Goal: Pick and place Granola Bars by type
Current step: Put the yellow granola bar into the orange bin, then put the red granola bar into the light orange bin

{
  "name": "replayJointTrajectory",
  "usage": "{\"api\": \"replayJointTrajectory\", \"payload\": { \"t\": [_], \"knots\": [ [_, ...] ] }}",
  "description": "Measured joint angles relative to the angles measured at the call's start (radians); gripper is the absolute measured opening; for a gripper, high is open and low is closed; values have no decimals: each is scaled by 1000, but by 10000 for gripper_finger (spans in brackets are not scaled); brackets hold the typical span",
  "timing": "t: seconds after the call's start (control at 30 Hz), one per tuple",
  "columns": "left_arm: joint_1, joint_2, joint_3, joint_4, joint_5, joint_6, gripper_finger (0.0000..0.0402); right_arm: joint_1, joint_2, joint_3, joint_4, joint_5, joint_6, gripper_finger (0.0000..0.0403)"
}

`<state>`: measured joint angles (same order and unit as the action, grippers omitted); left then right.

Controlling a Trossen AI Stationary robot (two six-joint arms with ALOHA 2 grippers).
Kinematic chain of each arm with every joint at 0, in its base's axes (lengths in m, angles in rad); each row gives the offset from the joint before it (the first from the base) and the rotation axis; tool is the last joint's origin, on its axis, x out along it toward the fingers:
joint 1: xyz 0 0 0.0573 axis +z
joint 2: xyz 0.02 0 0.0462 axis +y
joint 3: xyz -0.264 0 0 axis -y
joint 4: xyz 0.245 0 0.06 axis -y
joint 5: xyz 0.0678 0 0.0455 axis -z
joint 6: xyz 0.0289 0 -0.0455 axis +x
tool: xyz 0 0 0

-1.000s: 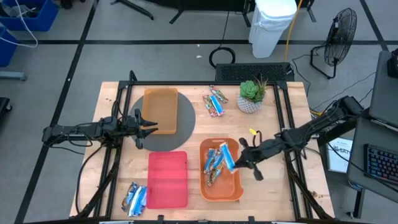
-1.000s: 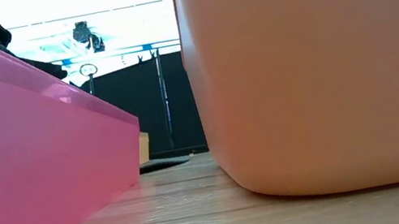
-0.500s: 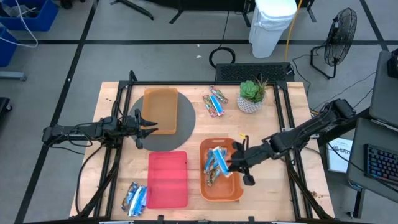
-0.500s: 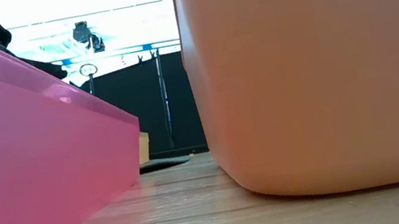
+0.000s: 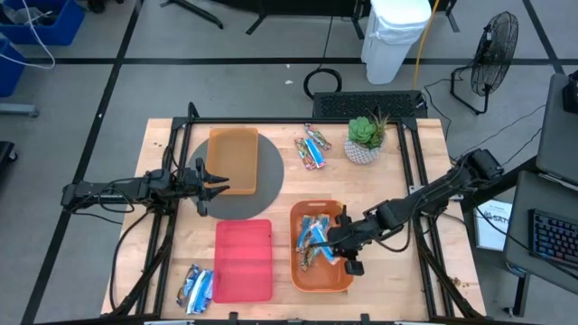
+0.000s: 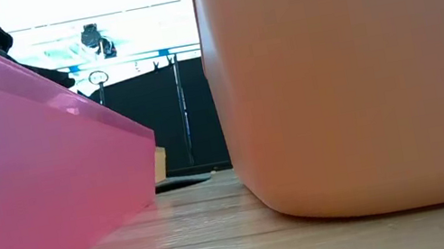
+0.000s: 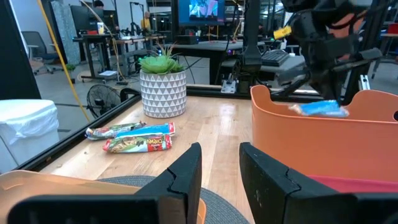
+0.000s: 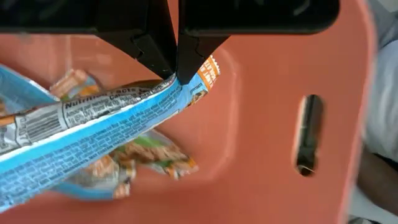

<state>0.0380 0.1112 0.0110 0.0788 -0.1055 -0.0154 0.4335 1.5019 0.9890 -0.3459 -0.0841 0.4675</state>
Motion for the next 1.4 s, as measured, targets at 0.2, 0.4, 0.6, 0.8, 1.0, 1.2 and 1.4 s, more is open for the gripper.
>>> {"api": "replayJointTrajectory", "payload": {
  "t": [0.2,0.4,0.6,0.8,1.0,1.2,1.4],
  "knots": [
    [0,0,0,0,0,0,113,-3,56,0,-3,6,-8,0],
    [0,0,0,0,0,0,113,-4,84,0,-2,35,-10,0],
    [0,0,0,0,0,0,113,-6,84,-1,9,49,-23,0],
    [0,0,0,0,0,0,113,-7,85,-1,17,55,-66,7],
    [0,0,0,0,0,0,113,-7,84,-1,31,31,-89,73],
    [0,0,0,0,0,0,113,-19,54,-2,65,38,-82,147],
    [0,0,0,0,0,0,113,-20,-75,-2,64,61,-128,151]
  ]
}}
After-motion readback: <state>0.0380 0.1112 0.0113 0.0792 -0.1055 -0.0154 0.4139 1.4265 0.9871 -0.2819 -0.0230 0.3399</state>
